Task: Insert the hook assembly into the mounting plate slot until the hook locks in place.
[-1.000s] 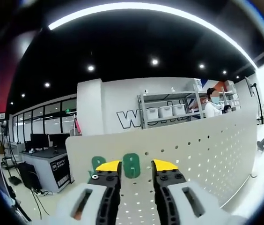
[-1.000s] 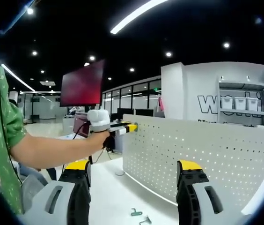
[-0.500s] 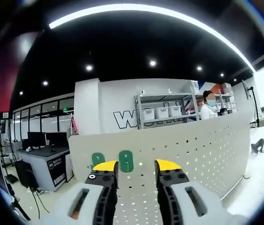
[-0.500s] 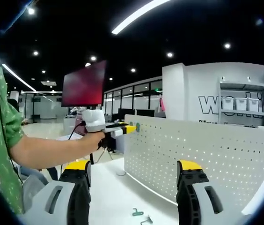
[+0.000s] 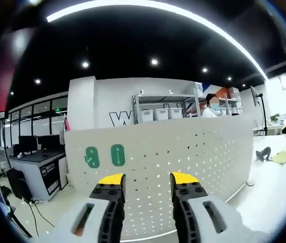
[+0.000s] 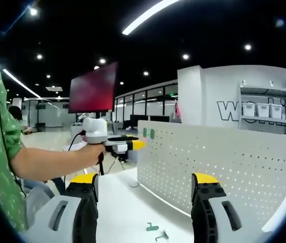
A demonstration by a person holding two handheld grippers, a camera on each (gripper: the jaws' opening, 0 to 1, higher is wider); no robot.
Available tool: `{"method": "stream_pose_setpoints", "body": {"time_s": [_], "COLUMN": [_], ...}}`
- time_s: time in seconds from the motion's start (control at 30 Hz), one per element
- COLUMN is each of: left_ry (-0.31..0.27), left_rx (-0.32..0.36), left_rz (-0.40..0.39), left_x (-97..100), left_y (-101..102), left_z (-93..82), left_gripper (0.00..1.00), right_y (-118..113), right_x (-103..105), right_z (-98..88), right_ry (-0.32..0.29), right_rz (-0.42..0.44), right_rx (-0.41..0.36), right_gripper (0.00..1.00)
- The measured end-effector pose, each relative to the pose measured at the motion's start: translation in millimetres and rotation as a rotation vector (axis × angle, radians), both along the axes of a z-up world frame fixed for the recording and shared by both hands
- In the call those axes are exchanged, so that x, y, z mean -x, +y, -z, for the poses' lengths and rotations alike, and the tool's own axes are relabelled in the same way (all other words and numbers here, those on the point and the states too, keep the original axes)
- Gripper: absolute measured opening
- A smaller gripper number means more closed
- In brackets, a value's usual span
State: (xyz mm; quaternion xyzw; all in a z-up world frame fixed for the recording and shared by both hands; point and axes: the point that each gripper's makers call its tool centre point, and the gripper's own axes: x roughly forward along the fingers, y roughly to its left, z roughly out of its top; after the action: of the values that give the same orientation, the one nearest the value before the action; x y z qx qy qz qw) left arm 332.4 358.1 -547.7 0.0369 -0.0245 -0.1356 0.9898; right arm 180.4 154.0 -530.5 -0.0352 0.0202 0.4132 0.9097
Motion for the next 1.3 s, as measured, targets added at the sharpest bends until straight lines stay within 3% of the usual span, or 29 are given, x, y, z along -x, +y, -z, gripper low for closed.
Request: {"method": "stream_pose_setpoints", "body": {"time_s": [0.3,0.63,0.9,1.3], "left_ry": [0.072,0.133,0.199,0.263], "left_rx": [-0.006,-0.012,0.008,0.018], "left_rz": [0.098,0.153,0.172,0.190], "left_x": [18.8,49.8,74.4,99.1], "left_y": [-26.2,-44.9,-56.3,-73.0], "left_z": [27.8,62.0,97.0,129.2], "left_gripper": [0.38,0.38,0.37,0.36], "right_y": [-0.5,-4.4,-5.1,-10.0], "right_x": [7.9,16.0,21.1,28.7], "right_z": [11.4,26.1,43.0,68.3], "right_ry": [0.021,0.045,0.077,0.134], "right_rz": [-0.002,0.001,-0.005,-0.007], "right_rx": [0.008,0.023,0.040,0.057], "right_gripper": [0.76,0.77,0.77,0.77]}}
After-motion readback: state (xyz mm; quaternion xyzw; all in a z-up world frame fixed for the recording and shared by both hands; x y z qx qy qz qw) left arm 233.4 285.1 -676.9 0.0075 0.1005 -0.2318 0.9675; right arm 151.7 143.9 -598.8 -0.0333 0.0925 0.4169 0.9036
